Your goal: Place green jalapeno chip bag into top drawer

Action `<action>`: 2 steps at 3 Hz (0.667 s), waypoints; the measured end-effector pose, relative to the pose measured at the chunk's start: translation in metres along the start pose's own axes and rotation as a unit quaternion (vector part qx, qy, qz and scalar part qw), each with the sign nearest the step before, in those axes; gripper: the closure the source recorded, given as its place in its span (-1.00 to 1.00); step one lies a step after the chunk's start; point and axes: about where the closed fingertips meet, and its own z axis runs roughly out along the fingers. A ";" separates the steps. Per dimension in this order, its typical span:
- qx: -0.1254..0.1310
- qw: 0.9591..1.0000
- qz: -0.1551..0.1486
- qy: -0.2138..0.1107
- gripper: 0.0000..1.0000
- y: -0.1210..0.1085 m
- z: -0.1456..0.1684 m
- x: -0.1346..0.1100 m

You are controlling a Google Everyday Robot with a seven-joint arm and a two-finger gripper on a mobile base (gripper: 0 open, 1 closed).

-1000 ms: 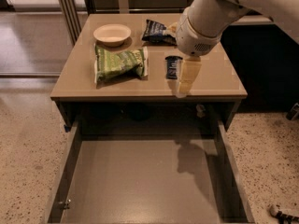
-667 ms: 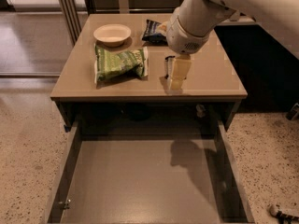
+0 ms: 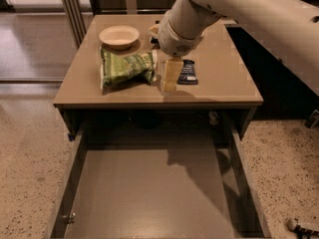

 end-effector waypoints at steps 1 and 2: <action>0.001 1.000 -0.015 -0.001 -1.00 -0.013 0.020 -0.010; 0.004 1.000 -0.028 0.002 -1.00 -0.024 0.037 -0.021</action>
Offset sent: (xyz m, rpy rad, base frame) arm 0.0418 0.0584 -0.0183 -0.0313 -0.0603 0.0598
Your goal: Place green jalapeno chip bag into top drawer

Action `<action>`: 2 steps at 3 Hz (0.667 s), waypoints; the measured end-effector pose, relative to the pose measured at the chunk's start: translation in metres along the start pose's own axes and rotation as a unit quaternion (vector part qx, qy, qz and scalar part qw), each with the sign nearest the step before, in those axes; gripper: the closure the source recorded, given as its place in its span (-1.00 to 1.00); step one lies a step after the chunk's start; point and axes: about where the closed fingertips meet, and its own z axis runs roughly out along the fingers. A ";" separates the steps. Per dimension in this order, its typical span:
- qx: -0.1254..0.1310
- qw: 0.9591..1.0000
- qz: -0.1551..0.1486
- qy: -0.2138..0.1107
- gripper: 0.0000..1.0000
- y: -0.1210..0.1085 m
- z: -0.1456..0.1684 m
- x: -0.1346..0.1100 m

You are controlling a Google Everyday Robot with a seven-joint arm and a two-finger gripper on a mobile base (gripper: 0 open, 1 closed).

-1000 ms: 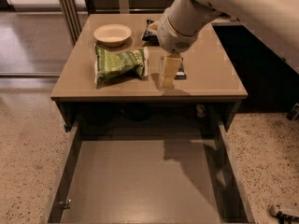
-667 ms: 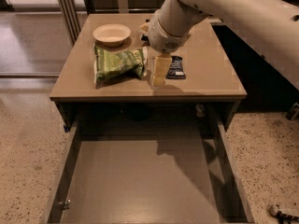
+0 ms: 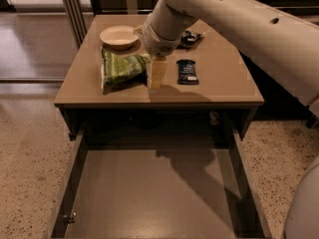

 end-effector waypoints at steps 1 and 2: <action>0.003 1.000 -0.012 0.003 -1.00 -0.009 0.014 -0.007; -0.005 1.000 -0.024 0.001 -1.00 -0.013 0.025 -0.014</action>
Offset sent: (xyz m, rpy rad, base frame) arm 0.0200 0.0384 -0.0151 -0.0361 -0.0054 0.0748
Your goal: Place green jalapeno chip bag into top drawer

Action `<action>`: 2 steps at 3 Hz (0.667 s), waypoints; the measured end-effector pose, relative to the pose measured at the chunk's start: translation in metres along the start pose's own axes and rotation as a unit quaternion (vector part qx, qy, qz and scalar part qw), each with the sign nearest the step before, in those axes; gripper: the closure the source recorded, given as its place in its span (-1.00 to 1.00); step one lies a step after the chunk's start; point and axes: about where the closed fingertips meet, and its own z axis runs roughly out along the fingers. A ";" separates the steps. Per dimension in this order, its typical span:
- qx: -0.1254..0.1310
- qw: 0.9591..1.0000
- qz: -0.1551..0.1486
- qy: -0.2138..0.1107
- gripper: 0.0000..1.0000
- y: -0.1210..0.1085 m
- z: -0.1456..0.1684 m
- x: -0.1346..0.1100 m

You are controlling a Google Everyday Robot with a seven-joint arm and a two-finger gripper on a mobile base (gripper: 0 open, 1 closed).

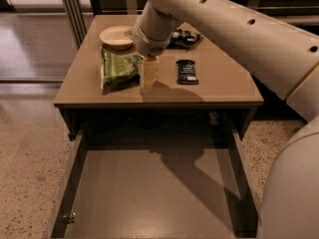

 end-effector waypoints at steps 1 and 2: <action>-0.014 1.000 -0.011 -0.004 -1.00 -0.001 0.010 -0.009; -0.019 1.000 -0.015 -0.004 -1.00 0.000 0.016 -0.009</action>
Offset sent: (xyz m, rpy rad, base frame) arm 0.0017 0.0207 -0.0037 -0.0078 0.0097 0.0488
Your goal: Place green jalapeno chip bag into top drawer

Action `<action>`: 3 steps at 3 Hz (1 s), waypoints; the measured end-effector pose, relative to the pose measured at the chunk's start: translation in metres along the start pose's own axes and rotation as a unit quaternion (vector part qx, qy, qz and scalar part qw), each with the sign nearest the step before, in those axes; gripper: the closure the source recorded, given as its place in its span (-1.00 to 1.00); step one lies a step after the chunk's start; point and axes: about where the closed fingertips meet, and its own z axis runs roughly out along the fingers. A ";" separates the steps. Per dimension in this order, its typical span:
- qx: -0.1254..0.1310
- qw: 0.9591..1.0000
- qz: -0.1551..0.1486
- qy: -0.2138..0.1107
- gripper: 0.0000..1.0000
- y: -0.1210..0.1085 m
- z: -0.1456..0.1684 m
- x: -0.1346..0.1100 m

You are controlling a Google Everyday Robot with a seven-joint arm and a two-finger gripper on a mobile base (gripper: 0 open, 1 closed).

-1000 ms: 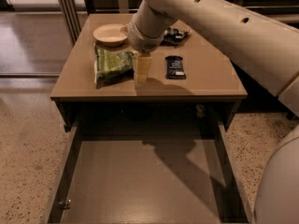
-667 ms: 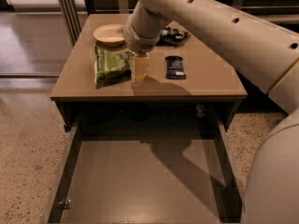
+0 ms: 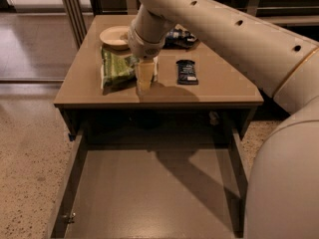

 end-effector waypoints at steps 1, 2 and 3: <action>-0.006 1.000 -0.007 -0.002 -1.00 -0.002 0.013 -0.001; -0.012 1.000 -0.020 -0.001 -1.00 -0.010 0.027 -0.001; -0.013 1.000 -0.023 -0.001 -0.77 -0.011 0.030 -0.001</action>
Offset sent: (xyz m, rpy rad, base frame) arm 0.0295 0.0227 -0.0246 -0.0340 -0.0039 0.0662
